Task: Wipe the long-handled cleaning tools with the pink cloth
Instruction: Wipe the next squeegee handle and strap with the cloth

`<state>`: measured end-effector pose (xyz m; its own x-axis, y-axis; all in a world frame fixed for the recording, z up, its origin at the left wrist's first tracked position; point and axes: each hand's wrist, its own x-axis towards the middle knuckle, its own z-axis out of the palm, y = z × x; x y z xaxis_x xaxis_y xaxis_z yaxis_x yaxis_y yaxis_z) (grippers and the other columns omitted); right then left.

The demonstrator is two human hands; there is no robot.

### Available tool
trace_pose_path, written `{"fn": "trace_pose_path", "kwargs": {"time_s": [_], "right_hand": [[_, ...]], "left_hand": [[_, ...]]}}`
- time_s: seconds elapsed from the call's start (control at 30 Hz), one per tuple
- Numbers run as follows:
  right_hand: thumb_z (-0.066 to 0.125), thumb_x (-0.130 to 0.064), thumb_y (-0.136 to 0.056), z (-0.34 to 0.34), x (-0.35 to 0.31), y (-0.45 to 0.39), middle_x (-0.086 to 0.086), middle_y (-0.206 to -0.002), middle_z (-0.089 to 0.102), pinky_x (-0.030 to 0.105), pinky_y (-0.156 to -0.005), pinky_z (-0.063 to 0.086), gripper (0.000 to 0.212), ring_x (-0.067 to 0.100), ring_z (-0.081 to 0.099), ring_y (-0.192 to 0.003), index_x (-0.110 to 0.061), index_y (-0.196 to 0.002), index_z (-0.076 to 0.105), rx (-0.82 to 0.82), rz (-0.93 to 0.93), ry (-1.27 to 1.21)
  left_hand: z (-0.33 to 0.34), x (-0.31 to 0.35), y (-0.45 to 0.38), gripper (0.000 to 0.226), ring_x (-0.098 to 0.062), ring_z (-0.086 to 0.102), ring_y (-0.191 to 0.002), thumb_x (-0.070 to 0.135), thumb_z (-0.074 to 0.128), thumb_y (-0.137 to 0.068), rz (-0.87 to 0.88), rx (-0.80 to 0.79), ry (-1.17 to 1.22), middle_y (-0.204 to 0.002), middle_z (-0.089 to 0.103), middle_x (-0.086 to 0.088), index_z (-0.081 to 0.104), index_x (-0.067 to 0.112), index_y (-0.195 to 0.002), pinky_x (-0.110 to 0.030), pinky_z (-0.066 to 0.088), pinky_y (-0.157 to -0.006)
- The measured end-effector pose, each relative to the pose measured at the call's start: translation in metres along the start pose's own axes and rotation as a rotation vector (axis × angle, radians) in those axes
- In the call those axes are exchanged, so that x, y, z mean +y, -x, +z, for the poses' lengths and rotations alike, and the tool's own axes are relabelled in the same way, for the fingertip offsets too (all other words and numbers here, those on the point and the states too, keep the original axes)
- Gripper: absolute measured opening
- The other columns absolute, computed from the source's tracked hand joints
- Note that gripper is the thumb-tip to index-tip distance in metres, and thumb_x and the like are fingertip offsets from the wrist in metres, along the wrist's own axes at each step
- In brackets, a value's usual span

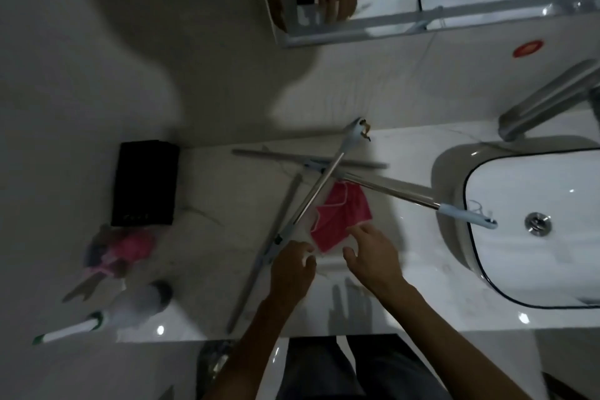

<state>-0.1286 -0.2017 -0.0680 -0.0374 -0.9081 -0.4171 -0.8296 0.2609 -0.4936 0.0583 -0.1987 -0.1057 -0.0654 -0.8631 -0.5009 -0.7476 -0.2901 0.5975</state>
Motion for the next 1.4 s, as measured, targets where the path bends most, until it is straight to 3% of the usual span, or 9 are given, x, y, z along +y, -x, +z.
{"fn": "trace_pose_path", "kwargs": {"time_s": [0.3, 0.43, 0.53, 0.7, 0.93, 1.07, 1.17, 1.27, 1.4], "right_hand": [[0.060, -0.025, -0.091, 0.026, 0.026, -0.037, 0.009, -0.124, 0.059, 0.039, -0.088, 0.051, 0.042, 0.030, 0.059, -0.110, -0.017, -0.132, 0.060, -0.074, 0.243, -0.033], [0.059, -0.022, -0.094, 0.036, 0.032, -0.044, 0.011, -0.135, 0.056, 0.038, -0.098, 0.047, 0.046, 0.029, 0.055, -0.121, -0.017, -0.140, 0.055, -0.098, 0.332, -0.123], [0.059, -0.019, -0.093, 0.043, 0.032, -0.049, 0.011, -0.136, 0.057, 0.038, -0.100, 0.046, 0.046, 0.029, 0.055, -0.122, -0.014, -0.139, 0.056, -0.092, 0.358, -0.179], [0.060, -0.018, -0.093, 0.047, 0.024, -0.060, 0.013, -0.111, 0.068, 0.034, -0.083, 0.048, 0.026, 0.031, 0.064, -0.103, -0.008, -0.116, 0.067, -0.020, 0.417, -0.324], [0.058, -0.027, -0.100, 0.024, 0.009, -0.076, 0.010, -0.084, 0.072, 0.032, -0.068, 0.057, 0.024, 0.021, 0.068, -0.076, -0.007, -0.098, 0.072, 0.010, 0.768, -1.149], [0.062, -0.003, -0.091, 0.009, 0.009, -0.078, 0.007, -0.084, 0.070, 0.021, -0.056, 0.051, 0.010, 0.016, 0.066, -0.073, -0.004, -0.099, 0.068, 0.049, 0.756, -1.093], [0.065, -0.005, -0.085, 0.006, 0.016, -0.078, 0.006, -0.083, 0.070, 0.025, -0.061, 0.050, 0.008, 0.019, 0.066, -0.077, -0.006, -0.092, 0.069, 0.107, 0.770, -1.033], [0.066, -0.011, -0.083, 0.005, 0.020, -0.076, 0.004, -0.087, 0.070, 0.029, -0.067, 0.050, 0.006, 0.019, 0.066, -0.082, -0.008, -0.088, 0.070, 0.120, 0.721, -1.002], [0.071, -0.022, -0.085, 0.004, 0.014, -0.074, 0.001, -0.079, 0.067, 0.033, -0.068, 0.051, 0.011, 0.016, 0.063, -0.074, -0.011, -0.084, 0.068, 0.124, 0.628, -0.940]], "left_hand": [[0.056, -0.002, -0.083, 0.053, -0.030, 0.048, -0.127, 0.036, 0.051, -0.086, -0.041, -0.260, -0.071, -0.147, 0.040, -0.011, 0.056, 0.021, -0.137, -0.043, 0.048, -0.100], [0.066, -0.004, -0.099, 0.050, -0.016, 0.057, -0.099, 0.044, 0.055, -0.084, -0.011, -0.254, 0.001, -0.126, 0.054, -0.003, 0.055, 0.026, -0.131, -0.032, 0.049, -0.076], [0.061, 0.004, -0.099, 0.012, -0.002, 0.055, -0.061, 0.032, 0.066, -0.088, -0.043, -0.294, 0.184, -0.078, 0.065, 0.006, 0.067, 0.021, -0.093, -0.019, 0.039, -0.056], [0.040, 0.020, -0.093, 0.017, -0.007, 0.055, -0.058, 0.039, 0.064, -0.077, -0.028, -0.260, 0.347, -0.059, 0.061, 0.012, 0.066, 0.029, -0.064, -0.020, 0.042, -0.055], [0.021, 0.050, -0.088, 0.019, -0.010, 0.070, -0.076, 0.024, 0.063, -0.085, 0.129, -0.311, 0.390, -0.079, 0.075, 0.007, 0.079, 0.016, -0.089, -0.027, 0.055, -0.072], [0.019, 0.061, -0.090, 0.012, -0.004, 0.060, -0.073, 0.006, 0.063, -0.090, 0.175, -0.004, 0.198, -0.087, 0.068, 0.005, 0.075, 0.009, -0.092, -0.017, 0.048, -0.070], [0.025, 0.049, -0.104, 0.021, -0.026, 0.056, -0.115, 0.003, 0.067, -0.085, 0.077, 0.255, 0.004, -0.125, 0.061, -0.015, 0.071, 0.006, -0.106, -0.035, 0.047, -0.098], [0.029, 0.036, -0.114, 0.035, -0.034, 0.042, -0.134, 0.008, 0.069, -0.085, -0.037, 0.167, -0.048, -0.145, 0.046, -0.021, 0.066, 0.004, -0.119, -0.037, 0.039, -0.105], [0.031, 0.028, -0.115, 0.039, -0.033, 0.057, -0.113, 0.003, 0.071, -0.080, -0.018, 0.087, -0.023, -0.122, 0.059, -0.017, 0.061, 0.001, -0.117, -0.030, 0.044, -0.090]]}}
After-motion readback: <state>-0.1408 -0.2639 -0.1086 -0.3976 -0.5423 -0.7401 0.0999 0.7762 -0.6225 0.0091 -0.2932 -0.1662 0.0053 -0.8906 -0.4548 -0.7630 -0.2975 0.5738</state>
